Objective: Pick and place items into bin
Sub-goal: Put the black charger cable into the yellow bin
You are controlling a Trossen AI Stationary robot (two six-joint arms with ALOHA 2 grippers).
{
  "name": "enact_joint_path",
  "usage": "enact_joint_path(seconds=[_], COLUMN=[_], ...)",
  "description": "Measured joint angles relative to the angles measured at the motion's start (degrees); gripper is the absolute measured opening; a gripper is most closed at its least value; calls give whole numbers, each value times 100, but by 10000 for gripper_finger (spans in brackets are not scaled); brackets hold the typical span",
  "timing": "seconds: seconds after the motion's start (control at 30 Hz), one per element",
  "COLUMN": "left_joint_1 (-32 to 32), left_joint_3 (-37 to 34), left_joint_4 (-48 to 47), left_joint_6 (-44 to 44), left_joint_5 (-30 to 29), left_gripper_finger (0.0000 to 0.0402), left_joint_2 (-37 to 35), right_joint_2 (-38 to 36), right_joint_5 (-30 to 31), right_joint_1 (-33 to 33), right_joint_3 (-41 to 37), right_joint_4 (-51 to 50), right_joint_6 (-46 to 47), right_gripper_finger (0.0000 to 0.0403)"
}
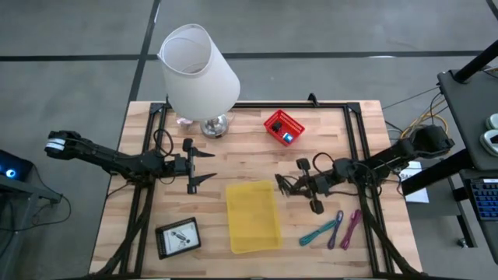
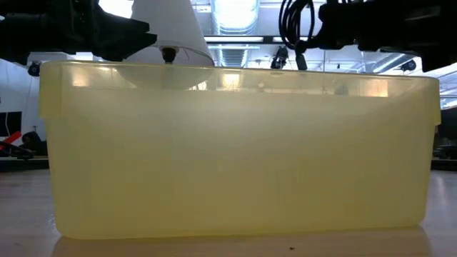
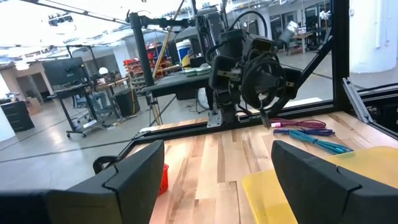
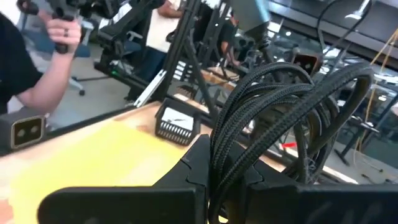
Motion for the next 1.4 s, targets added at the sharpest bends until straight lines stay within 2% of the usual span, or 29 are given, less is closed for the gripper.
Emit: enact_joint_path(seconds=[0.13, 0.37, 0.57, 0.87, 1.03, 1.17, 1.27, 1.4], left_joint_1=[2, 4, 4, 4, 4, 4, 4, 4], left_joint_3=[0, 0, -20, -20, -20, -24, -24, -24], left_joint_4=[1, -5, -33, -28, -1, -13, -18, -59], left_joint_6=[9, 9, 7, 2, 2, 0, 0, -2], left_joint_5=[0, -2, -2, -2, -2, -7, -7, -9], left_gripper_finger=[279, 279, 279, 279, 279, 279, 279, 279], left_joint_2=[0, 0, 0, 0, 2, 2, 2, 2], right_joint_2=[321, 1259, 1312, 1323, 1657, 2038, 2140, 2141], right_joint_5=[-70, -18, -17, -52, -325, -274, -258, -159], right_joint_1=[-10, -8, -67, -67, -67, -91, -133, -215], right_joint_3=[176, 990, 1275, 1460, 1724, 2016, 2283, 2700], right_joint_4=[35, 30, -605, -600, -610, -697, -1101, -2256], right_joint_6=[-22, -383, -285, 38, 146, 157, 191, 694], right_gripper_finger=[13, 13, 13, 13, 13, 13, 13, 13])
